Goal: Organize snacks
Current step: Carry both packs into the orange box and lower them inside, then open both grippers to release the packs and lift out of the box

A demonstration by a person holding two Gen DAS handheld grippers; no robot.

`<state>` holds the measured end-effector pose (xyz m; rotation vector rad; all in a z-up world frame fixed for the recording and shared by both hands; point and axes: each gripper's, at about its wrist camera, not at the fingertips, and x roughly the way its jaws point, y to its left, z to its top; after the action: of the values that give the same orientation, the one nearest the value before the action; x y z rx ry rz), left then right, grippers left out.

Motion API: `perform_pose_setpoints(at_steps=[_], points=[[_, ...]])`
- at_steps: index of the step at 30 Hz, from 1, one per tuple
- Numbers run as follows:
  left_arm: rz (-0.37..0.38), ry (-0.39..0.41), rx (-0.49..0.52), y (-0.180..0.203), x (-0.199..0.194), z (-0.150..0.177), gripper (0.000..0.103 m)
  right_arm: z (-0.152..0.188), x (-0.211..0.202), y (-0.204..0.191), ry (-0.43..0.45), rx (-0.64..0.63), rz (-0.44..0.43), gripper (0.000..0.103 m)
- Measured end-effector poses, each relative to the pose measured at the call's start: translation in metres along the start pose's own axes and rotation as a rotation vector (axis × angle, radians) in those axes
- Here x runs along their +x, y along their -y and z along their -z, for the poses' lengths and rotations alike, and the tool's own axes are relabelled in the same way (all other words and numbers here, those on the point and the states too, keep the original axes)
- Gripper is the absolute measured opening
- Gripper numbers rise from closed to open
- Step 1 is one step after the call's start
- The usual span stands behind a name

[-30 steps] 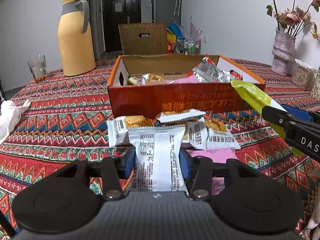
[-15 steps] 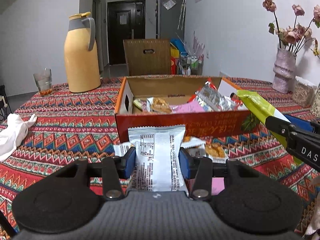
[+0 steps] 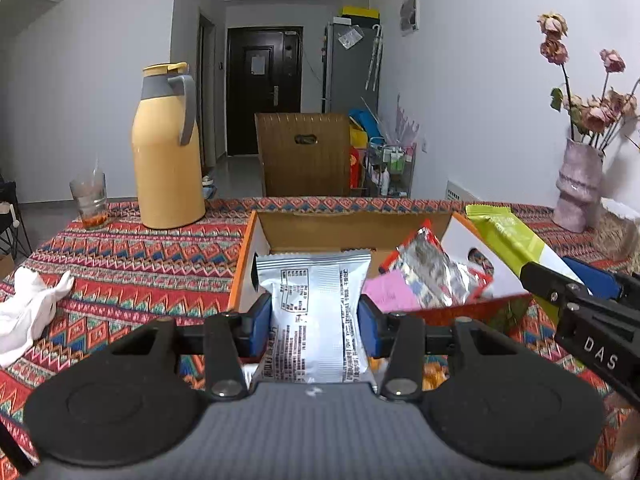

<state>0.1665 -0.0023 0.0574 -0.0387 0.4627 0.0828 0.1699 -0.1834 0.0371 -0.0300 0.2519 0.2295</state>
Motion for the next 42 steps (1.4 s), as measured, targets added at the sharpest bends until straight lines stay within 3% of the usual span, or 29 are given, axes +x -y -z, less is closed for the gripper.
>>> perform_pose_setpoints(at_steps=[18, 32, 35, 37, 38, 40, 42], points=[[-0.057, -0.003, -0.054, -0.004, 0.076, -0.045, 0.046, -0.034, 0.084, 0.017, -0.003, 0.010, 0.043, 0.038], [-0.067, -0.063, -0.064, -0.011, 0.135, -0.022, 0.045, -0.007, 0.153, 0.046, -0.084, 0.092, 0.070, 0.038], [-0.047, -0.069, -0.063, -0.012, 0.137, -0.019, 0.047, -0.001, 0.158, 0.042, -0.102, 0.073, 0.063, 0.015], [-0.039, -0.065, -0.060, -0.012, 0.136, -0.017, 0.055, 0.001, 0.160, 0.043, -0.116, 0.079, 0.057, 0.017], [-0.035, -0.061, -0.059, -0.012, 0.135, -0.017, 0.064, 0.002, 0.161, 0.043, -0.120, 0.079, 0.060, 0.019], [-0.035, -0.046, -0.062, -0.013, 0.132, -0.017, 0.079, 0.002, 0.159, 0.046, -0.122, 0.099, 0.059, 0.031], [-0.034, -0.029, -0.068, -0.012, 0.128, -0.017, 0.096, 0.001, 0.156, 0.049, -0.116, 0.129, 0.061, 0.068]])
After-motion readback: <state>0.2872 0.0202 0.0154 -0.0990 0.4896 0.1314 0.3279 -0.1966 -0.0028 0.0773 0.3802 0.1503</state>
